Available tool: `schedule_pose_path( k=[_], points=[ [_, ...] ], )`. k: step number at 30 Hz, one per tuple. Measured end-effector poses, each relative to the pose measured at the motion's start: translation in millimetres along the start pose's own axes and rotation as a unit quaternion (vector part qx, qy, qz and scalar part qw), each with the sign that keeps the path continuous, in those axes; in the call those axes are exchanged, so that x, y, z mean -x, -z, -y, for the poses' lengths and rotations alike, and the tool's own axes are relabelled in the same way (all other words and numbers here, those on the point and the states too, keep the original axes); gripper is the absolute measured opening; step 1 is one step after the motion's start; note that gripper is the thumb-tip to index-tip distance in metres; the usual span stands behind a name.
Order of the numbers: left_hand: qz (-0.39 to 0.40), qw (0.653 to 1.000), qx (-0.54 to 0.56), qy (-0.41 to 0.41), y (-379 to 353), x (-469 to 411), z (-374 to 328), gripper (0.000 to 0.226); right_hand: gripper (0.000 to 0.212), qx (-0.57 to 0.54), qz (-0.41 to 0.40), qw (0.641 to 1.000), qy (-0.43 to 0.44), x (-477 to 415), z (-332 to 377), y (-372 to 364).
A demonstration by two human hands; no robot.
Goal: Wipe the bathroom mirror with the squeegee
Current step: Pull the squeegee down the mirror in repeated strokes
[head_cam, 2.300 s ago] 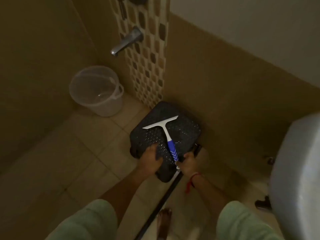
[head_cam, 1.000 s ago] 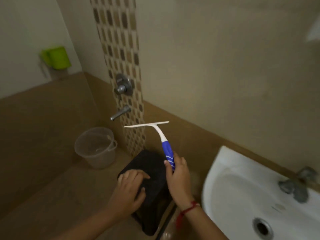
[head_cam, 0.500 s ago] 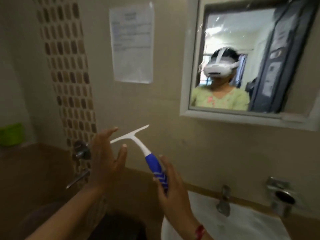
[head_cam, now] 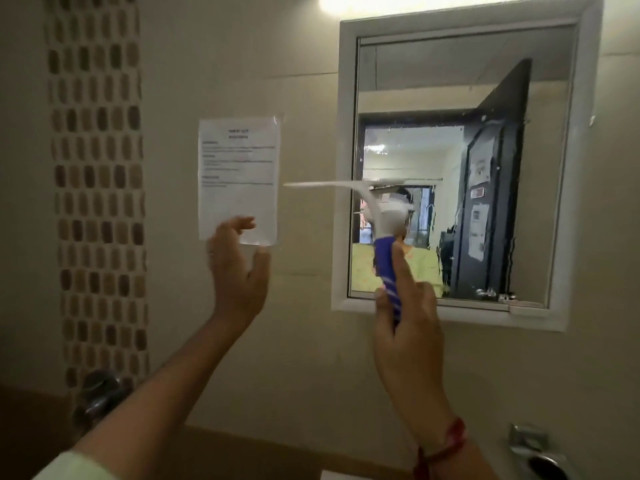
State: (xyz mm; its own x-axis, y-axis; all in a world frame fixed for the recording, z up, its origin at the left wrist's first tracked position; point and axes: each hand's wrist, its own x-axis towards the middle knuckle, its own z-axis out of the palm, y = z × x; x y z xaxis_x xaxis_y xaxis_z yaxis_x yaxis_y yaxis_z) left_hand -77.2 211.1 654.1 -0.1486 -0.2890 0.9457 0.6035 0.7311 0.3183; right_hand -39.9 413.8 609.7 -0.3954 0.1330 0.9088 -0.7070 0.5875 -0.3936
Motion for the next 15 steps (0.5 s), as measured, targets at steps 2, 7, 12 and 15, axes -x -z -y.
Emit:
schedule_pose_path(
  k=[2,7,12,15],
  points=[
    [0.045,0.999,-0.024,-0.011,-22.5,-16.3,-0.6,0.039,0.062,0.012,-0.020,1.000,0.001,-23.9,-3.3,4.7],
    [0.211,0.958,-0.183,-0.068,-77.4,-61.3,3.8,0.059,0.055,0.060,-0.075,0.995,0.020,-99.5,-0.9,19.8],
    [0.280,0.930,-0.212,-0.105,-112.1,-101.9,-3.5,0.093,0.055,0.119,-0.138,0.983,0.034,-168.2,10.7,33.4],
    [0.296,0.925,-0.207,-0.114,-121.8,-114.9,-9.4,0.109,0.055,0.146,-0.149,0.978,0.023,-196.3,13.1,31.8]
  ],
)
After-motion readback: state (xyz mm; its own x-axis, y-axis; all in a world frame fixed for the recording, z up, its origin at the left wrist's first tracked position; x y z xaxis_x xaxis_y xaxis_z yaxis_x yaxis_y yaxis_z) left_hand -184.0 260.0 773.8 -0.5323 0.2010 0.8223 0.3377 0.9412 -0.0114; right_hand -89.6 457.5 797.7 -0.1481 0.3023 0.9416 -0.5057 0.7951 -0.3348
